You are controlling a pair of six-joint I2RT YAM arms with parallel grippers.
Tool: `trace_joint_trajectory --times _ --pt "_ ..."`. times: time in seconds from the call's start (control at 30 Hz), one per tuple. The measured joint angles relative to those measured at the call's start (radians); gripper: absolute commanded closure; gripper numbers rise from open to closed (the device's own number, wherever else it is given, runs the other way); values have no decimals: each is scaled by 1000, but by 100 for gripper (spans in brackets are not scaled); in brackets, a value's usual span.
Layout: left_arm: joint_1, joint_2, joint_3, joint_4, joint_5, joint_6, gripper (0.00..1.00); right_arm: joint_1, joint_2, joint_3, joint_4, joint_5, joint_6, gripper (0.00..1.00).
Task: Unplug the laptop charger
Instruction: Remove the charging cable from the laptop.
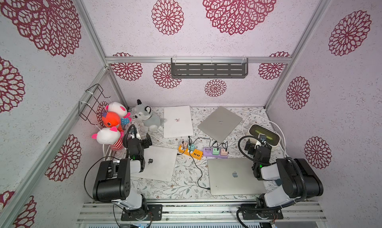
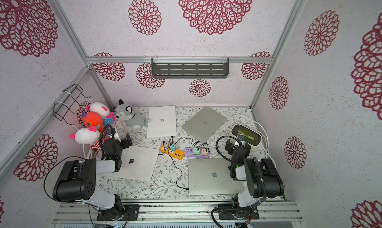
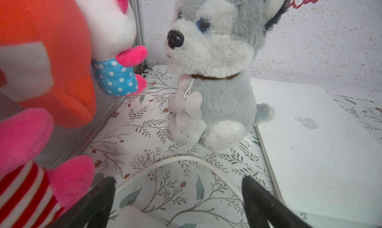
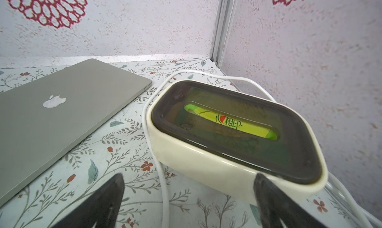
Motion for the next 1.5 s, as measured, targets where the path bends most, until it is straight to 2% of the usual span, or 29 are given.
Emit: trace_joint_trajectory --times 0.47,0.57,0.77,0.9,1.0,1.13,1.27,1.5 --pt "0 -4 0 -5 -8 0 2 0 -1 0 0 -3 0 1" --pt "-6 -63 17 -106 -31 0 2 1 -48 -6 -35 -16 0 1" --pt "-56 -241 242 -453 -79 7 2 5 -355 32 -314 19 82 1" --pt "-152 -299 384 -669 -135 35 2 9 -517 103 -578 49 220 1" --pt "-239 -312 446 -825 -164 56 2 12 -606 141 -772 54 326 1" --pt "-334 -344 461 -986 -172 72 2 14 -677 174 -1014 8 435 1" --pt "-399 -410 461 -1107 -85 76 0 17 -723 187 -1208 -92 515 1" --pt "-491 -463 461 -1195 117 72 12 42 -808 174 -1390 -293 619 1"
